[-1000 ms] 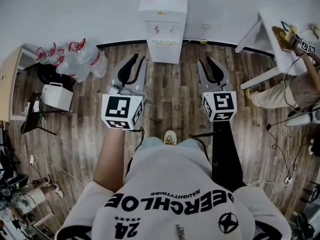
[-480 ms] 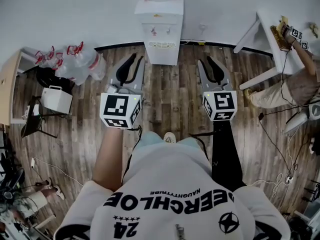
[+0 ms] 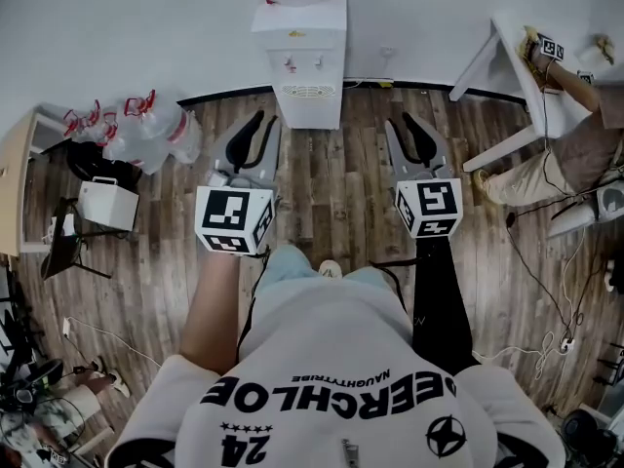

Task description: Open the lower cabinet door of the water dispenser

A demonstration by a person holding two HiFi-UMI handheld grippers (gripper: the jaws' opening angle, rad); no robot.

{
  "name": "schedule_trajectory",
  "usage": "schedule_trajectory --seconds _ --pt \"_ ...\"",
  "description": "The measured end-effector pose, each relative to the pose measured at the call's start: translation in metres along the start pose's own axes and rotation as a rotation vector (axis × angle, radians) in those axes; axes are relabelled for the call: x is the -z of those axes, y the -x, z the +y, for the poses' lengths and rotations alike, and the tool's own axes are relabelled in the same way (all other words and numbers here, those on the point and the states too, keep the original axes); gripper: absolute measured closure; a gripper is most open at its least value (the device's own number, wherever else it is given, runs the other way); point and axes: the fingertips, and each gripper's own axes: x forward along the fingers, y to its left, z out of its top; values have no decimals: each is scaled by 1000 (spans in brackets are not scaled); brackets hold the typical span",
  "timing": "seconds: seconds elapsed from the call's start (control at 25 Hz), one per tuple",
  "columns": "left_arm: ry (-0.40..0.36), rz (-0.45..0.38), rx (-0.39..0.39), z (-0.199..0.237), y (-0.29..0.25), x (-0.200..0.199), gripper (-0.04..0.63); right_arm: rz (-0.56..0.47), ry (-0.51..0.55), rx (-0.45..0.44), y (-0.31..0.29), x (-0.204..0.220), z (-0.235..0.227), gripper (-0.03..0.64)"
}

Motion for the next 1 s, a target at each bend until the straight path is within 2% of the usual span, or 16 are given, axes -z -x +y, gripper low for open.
schedule_trajectory --seconds 0.68,1.0 --pt "-17 -13 -35 10 18 0 509 -27 11 -44 -10 -9 20 526" --pt "-4 -32 -38 29 5 6 509 -20 38 -34 -34 -3 19 526"
